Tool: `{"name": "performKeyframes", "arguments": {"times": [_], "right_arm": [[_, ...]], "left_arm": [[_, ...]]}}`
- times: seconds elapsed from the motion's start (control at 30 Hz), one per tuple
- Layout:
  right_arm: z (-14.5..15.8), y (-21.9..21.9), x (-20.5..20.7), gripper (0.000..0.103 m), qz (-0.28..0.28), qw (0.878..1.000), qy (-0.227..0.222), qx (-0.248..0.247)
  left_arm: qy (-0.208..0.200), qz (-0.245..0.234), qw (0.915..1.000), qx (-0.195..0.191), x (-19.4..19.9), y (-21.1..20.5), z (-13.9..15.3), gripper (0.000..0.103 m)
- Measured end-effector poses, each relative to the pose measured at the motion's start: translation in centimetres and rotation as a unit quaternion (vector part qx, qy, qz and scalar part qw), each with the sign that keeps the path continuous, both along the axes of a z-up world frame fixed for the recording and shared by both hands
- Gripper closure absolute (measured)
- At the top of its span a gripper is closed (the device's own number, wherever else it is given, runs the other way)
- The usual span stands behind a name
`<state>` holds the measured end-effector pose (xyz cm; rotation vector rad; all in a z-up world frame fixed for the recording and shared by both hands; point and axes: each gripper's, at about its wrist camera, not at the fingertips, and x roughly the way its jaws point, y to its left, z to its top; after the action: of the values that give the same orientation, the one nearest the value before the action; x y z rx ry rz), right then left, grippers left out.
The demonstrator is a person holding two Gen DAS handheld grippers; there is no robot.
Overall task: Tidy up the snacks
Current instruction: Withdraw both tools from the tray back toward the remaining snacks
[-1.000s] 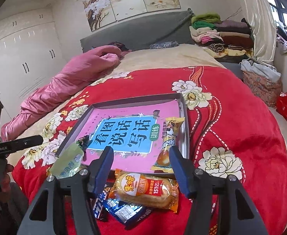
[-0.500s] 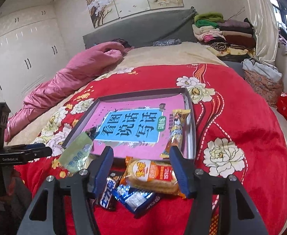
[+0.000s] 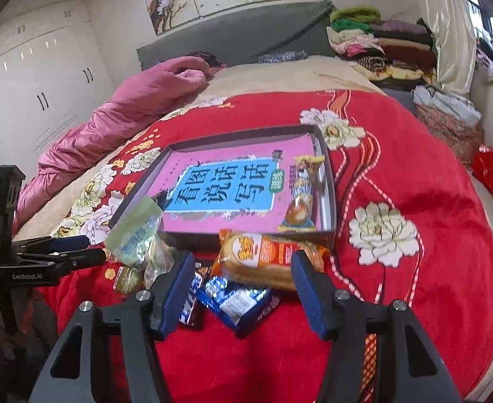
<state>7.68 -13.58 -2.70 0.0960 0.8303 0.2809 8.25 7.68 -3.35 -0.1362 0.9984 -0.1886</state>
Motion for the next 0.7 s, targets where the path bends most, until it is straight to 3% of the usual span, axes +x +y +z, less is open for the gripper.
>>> {"name": "performKeyframes", "arguments": {"times": [0.47, 0.7], "right_arm": [[-1.4, -0.6, -0.5, 0.044, -0.02, 0.999, 0.042, 0.021], [-2.7, -2.6, 0.2, 0.044, -0.048, 0.99, 0.08, 0.105]], "left_arm": [[0.015, -0.018, 0.9994, 0.024, 0.8, -1.8, -2.1, 0.026], [0.008, -0.023, 0.9993, 0.03, 1.3, -2.3, -2.3, 0.025]]}}
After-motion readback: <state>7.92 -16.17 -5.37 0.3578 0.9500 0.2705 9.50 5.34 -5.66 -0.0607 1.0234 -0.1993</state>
